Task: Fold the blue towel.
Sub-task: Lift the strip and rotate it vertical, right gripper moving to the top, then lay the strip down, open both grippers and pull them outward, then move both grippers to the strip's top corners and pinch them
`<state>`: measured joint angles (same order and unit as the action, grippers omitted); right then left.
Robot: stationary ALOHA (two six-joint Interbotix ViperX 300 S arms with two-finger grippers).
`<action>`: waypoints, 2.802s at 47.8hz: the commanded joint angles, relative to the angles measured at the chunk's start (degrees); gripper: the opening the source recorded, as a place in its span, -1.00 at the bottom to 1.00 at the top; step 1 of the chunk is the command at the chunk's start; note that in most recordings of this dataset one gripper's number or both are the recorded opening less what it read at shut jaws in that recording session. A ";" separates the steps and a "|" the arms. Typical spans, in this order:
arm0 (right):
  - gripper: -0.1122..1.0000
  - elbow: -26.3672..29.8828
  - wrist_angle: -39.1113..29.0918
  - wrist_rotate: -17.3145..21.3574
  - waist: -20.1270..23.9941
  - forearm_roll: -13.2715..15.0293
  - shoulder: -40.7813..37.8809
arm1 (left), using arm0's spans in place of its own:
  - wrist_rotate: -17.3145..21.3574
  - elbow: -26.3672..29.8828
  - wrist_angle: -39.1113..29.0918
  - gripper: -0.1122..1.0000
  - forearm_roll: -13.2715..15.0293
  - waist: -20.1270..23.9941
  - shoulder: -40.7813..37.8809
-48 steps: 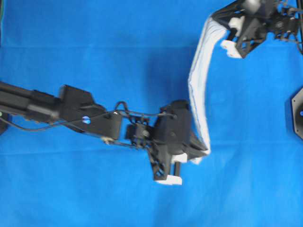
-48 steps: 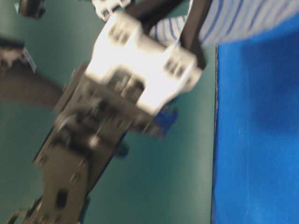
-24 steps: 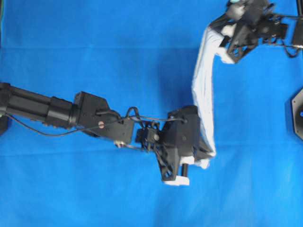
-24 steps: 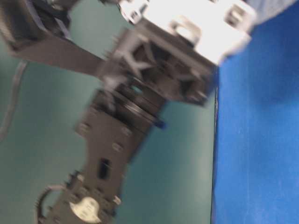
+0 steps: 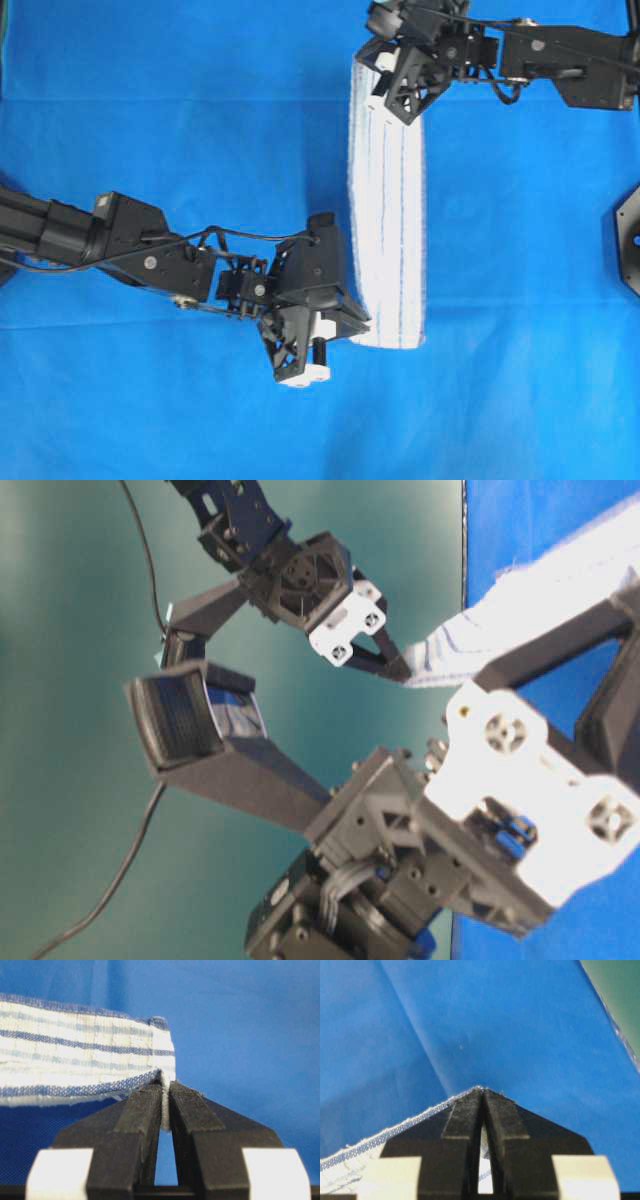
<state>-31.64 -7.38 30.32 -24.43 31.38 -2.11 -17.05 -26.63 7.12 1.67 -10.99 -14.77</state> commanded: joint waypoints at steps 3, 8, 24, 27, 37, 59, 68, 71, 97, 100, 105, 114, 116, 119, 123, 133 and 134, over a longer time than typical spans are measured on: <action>-0.76 1.49 0.26 -0.18 -0.09 0.18 0.62 | 0.09 0.00 1.32 -0.75 0.09 -0.18 2.37; -0.76 1.41 0.26 -0.70 -0.09 0.26 0.62 | 0.09 -0.18 1.32 -0.75 0.09 0.09 2.20; -0.10 1.23 0.18 -1.76 0.00 0.18 1.05 | 0.09 -0.26 0.79 -0.17 0.09 0.70 2.29; 0.21 1.05 0.18 -1.93 0.09 0.18 1.67 | 0.09 -0.53 -0.26 0.17 0.09 0.79 2.90; 0.15 -1.41 0.18 -2.29 0.18 0.26 7.82 | 0.97 -2.90 -7.29 0.75 0.00 1.49 9.32; 0.15 -17.40 5.45 -1.58 2.02 0.26 33.05 | 9.84 -15.82 -1.14 0.69 -0.26 7.29 27.16; 0.15 -23.20 6.50 -1.14 5.01 -0.26 43.07 | 13.01 -22.68 9.67 0.69 -0.18 11.07 33.40; 0.15 -25.14 6.68 -0.97 6.24 -0.53 45.88 | 13.27 -24.52 11.87 0.69 -0.18 11.95 35.24; 0.15 -30.67 10.63 -0.88 9.49 -2.90 47.55 | 13.27 -29.18 14.15 0.69 -0.09 14.68 39.90; 0.15 -30.59 10.55 -0.88 9.49 -2.90 47.46 | 13.18 -29.09 14.15 0.69 -0.09 14.85 39.73; 0.15 -30.67 10.55 -0.88 9.32 -2.90 47.46 | 13.18 -29.09 14.15 0.69 -0.09 15.12 39.64; 0.15 -30.41 10.72 -0.88 7.82 -2.81 46.93 | 13.27 -28.21 14.15 0.69 0.00 16.70 38.41; 0.16 -30.32 10.81 -0.88 6.94 -2.90 46.49 | 13.36 -27.60 14.15 0.69 -0.09 17.40 37.53; 0.16 -30.15 10.72 -0.88 5.27 -2.90 45.70 | 13.54 -26.10 14.15 0.69 -0.09 18.81 35.42; 0.16 -29.79 10.81 -0.88 2.55 -2.81 43.95 | 13.62 -24.35 14.06 0.69 -0.09 21.01 32.61; 0.36 -27.95 12.83 -1.05 -4.57 -2.64 35.07 | 13.62 -19.86 14.06 0.74 -0.09 27.42 22.94; 0.37 -27.60 12.92 -1.32 -5.10 -2.64 33.84 | 13.54 -19.42 13.97 0.76 0.00 27.86 22.06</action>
<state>-61.52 4.48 29.36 -27.86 28.65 34.63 -3.52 -48.60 20.74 1.58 15.21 9.49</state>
